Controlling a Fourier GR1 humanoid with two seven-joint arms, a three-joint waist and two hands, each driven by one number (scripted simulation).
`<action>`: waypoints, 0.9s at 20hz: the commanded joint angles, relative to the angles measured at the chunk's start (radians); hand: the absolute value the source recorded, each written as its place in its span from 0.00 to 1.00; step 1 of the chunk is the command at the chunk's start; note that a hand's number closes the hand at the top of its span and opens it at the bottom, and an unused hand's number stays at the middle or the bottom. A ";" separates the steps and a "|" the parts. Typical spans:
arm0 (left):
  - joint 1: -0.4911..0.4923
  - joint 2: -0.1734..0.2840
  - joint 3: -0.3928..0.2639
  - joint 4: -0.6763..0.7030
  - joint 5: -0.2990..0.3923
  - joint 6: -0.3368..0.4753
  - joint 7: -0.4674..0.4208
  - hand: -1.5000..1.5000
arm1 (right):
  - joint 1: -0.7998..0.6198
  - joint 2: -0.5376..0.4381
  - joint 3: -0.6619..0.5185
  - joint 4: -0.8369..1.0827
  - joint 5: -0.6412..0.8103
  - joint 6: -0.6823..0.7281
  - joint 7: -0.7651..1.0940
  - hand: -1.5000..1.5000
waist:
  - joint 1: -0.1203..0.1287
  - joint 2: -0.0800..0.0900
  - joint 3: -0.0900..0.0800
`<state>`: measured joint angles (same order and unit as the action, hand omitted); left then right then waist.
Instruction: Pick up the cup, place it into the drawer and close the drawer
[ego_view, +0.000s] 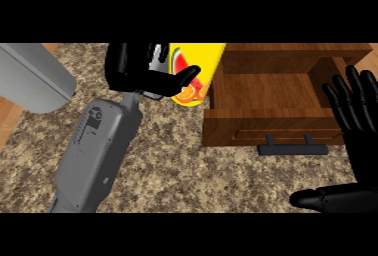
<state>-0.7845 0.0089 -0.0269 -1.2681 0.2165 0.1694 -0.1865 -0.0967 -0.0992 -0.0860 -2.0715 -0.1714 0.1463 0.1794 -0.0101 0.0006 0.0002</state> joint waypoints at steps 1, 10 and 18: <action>-0.100 -0.008 -0.023 0.119 0.011 0.041 -0.008 1.00 | 0.015 -0.024 -0.035 -0.002 -0.022 0.027 -0.022 0.00 | -0.004 0.001 0.000; -0.222 -0.009 -0.125 0.294 0.061 0.136 -0.023 1.00 | -0.011 0.009 0.006 0.015 0.029 -0.017 -0.007 0.00 | -0.005 0.001 0.000; -0.436 -0.009 -0.177 0.599 0.174 0.221 -0.101 1.00 | -0.037 -0.012 0.003 -0.011 -0.004 -0.003 0.037 0.00 | -0.033 0.007 0.000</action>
<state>-1.1357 0.0002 -0.1750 -0.7923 0.3377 0.3631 -0.2614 -0.1206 -0.1109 -0.1009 -2.0503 -0.1765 0.1528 0.1746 -0.0316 0.0057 0.0005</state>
